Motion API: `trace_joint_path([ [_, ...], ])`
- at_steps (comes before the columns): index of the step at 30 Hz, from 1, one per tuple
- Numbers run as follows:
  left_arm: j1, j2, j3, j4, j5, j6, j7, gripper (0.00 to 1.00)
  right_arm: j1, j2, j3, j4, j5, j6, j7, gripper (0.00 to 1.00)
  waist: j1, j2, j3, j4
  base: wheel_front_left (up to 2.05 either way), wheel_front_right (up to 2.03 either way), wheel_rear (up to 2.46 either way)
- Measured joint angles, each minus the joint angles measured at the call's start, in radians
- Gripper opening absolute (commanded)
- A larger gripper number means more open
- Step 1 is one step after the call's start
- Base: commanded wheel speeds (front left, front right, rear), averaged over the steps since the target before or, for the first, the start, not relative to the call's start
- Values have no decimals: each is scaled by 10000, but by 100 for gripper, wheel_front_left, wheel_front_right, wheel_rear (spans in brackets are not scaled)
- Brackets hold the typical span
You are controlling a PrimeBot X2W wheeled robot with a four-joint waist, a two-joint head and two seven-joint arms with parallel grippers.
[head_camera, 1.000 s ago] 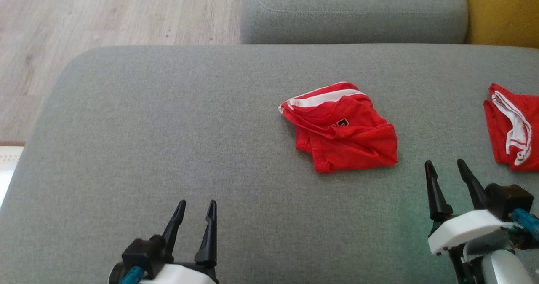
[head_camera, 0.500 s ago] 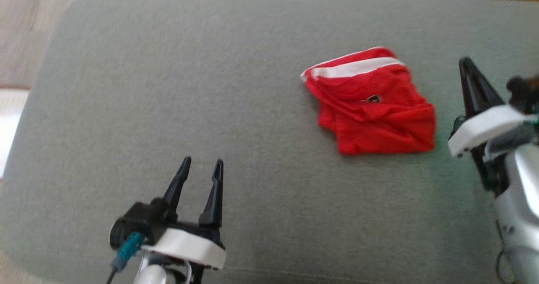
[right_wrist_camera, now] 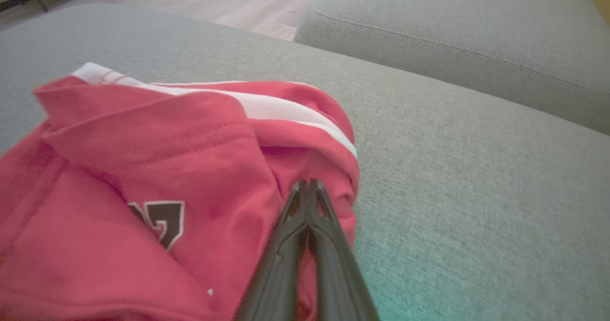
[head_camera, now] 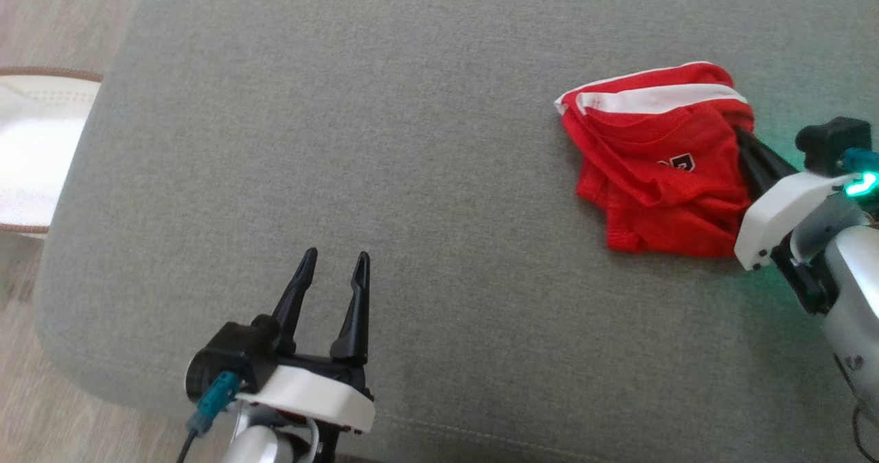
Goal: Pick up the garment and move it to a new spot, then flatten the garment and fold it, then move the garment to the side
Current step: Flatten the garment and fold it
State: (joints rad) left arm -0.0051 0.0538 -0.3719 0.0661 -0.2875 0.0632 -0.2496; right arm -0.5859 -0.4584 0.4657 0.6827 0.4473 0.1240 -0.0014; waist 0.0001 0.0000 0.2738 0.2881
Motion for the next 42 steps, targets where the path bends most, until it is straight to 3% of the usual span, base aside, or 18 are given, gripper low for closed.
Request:
trace_joint_path([
  [11,0,-4,63,27,2,0,0,100,-22,-1220,2899,-1358,2125,0,-117,0,0,0,-274,-398,0,0,0],
  [23,2,-6,0,119,-58,25,0,100,-608,-1241,5737,-2052,3279,0,-265,0,0,0,-362,-130,0,0,0],
  [31,77,-4,4,198,-90,161,0,100,-570,-976,6650,-1685,3256,0,-736,0,-1,0,-829,55,0,0,0],
  [42,643,-2,96,328,-142,173,0,100,701,353,6945,-828,3246,0,-1237,0,-1,0,-1663,-262,0,0,0],
])
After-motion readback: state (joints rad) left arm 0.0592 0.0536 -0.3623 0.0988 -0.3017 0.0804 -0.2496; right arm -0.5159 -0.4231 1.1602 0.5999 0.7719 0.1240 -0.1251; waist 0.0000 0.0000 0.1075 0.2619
